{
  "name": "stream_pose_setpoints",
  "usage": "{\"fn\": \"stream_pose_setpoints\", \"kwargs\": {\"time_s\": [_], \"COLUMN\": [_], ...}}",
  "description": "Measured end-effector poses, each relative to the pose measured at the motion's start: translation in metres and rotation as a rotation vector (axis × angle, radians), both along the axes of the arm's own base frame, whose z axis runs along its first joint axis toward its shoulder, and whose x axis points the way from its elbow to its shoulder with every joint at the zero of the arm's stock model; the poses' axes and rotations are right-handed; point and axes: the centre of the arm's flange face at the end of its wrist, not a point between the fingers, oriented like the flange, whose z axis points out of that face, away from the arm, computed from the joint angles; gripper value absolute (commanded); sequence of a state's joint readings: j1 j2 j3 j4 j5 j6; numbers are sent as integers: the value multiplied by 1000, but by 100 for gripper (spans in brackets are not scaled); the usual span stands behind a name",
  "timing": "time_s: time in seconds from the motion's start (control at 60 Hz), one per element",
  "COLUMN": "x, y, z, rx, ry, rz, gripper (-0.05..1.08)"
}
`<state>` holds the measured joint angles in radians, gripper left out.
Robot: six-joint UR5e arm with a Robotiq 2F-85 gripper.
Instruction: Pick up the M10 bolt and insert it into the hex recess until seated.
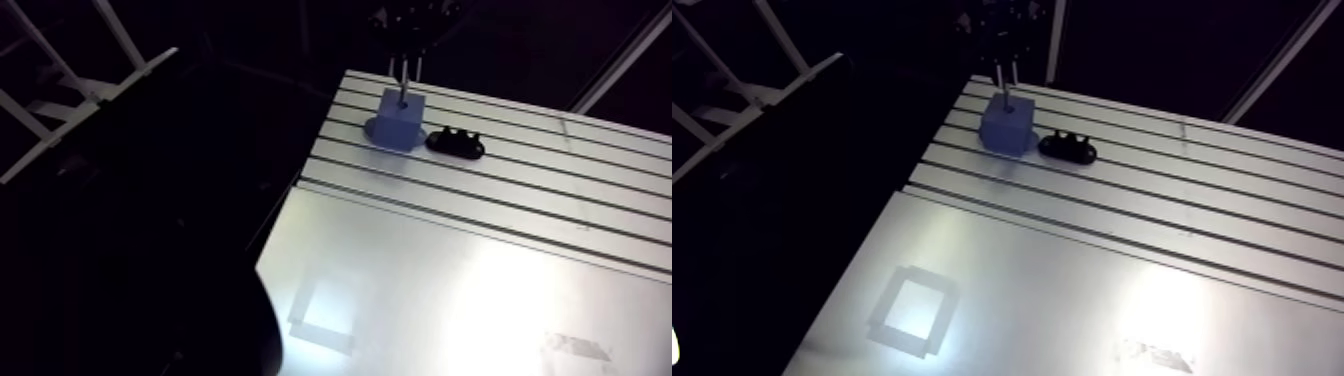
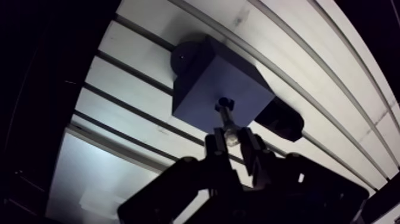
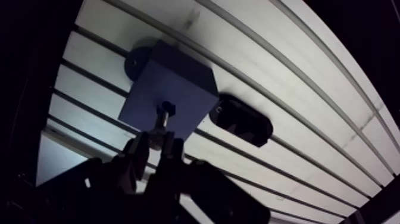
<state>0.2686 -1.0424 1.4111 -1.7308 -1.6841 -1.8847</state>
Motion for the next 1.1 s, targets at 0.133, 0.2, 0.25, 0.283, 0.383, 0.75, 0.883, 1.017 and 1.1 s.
{"fn": "stream_pose_setpoints", "kwargs": {"time_s": [0.133, 0.2, 0.25, 0.283, 0.383, 0.75, 0.883, 1.017, 1.1], "x": [0, 0, 0, 0, 0, 0, 0, 0, 0], "y": [0, 0, 0, 0, 0, 1, 0, 0, 0], "z": [-1, -1, -1, -1, -1, -4, -6, -6, -6], "rx": [1, 2, 2, 2, 3, 6, 6, 6, 6], "ry": [-1, -1, -1, -1, -1, -5, -7, -7, -7], "rz": [0, 1, 1, 1, 0, -1, -1, 0, 0], "gripper": [103, 103, 103, 103, 103, 103, 103, 103, 103]}}
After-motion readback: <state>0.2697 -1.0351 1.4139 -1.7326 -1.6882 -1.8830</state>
